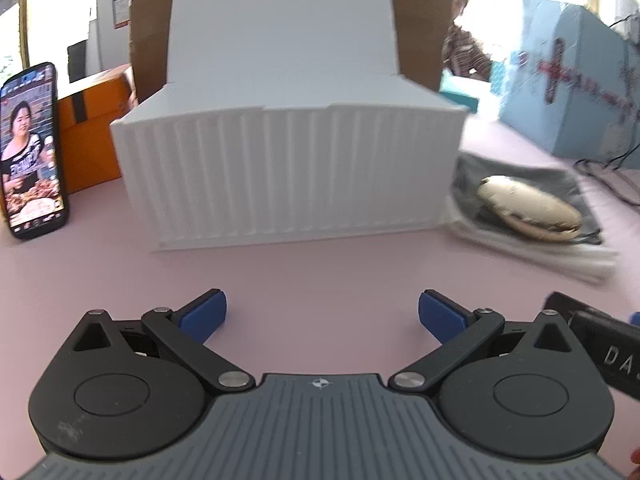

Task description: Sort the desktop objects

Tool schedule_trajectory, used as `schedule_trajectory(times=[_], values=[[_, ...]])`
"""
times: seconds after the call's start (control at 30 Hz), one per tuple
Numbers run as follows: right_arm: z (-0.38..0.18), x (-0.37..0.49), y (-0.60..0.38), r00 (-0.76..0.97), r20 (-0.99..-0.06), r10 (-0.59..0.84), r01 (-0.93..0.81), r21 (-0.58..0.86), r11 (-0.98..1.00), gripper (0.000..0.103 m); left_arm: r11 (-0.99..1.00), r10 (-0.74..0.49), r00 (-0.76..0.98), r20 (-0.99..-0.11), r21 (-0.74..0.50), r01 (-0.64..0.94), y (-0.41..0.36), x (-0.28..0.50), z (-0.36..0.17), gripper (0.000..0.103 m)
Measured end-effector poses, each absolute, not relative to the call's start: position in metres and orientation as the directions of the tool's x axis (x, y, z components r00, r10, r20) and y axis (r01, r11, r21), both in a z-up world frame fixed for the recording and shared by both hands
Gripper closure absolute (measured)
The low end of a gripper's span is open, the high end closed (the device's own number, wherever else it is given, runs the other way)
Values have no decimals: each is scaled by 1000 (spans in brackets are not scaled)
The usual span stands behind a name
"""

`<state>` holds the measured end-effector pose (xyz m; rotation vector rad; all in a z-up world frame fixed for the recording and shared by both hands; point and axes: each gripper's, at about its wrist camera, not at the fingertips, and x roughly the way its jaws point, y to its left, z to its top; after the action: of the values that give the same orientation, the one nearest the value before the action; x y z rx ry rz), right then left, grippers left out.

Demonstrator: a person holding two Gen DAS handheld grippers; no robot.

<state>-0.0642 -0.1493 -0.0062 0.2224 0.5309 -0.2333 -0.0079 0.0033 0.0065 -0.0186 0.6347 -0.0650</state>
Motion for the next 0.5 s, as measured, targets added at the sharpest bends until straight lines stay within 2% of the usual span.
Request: schedule_trajectory(times=[0.07, 0.17, 0.3, 0.43, 0.5], values=[[-1, -72, -156, 875, -468, -125, 247, 210, 946, 2, 994, -112, 827, -551, -60, 94, 3, -15, 13, 0], [9, -82, -168, 941, -332, -66, 160, 265, 951, 1, 987, -159, 862, -482, -61, 148, -1, -24, 24, 0], [26, -75, -182, 984, -176, -20, 53, 185, 981, 0, 971, -227, 869, -441, -35, 236, -13, -21, 40, 0], [43, -69, -197, 999, -20, 43, -41, 87, 995, 0, 948, -308, 893, -330, -22, 319, -26, -14, 58, 0], [53, -60, -208, 997, 8, 73, -74, 90, 993, 0, 936, -345, 881, -324, -48, 349, -34, -7, 70, 0]])
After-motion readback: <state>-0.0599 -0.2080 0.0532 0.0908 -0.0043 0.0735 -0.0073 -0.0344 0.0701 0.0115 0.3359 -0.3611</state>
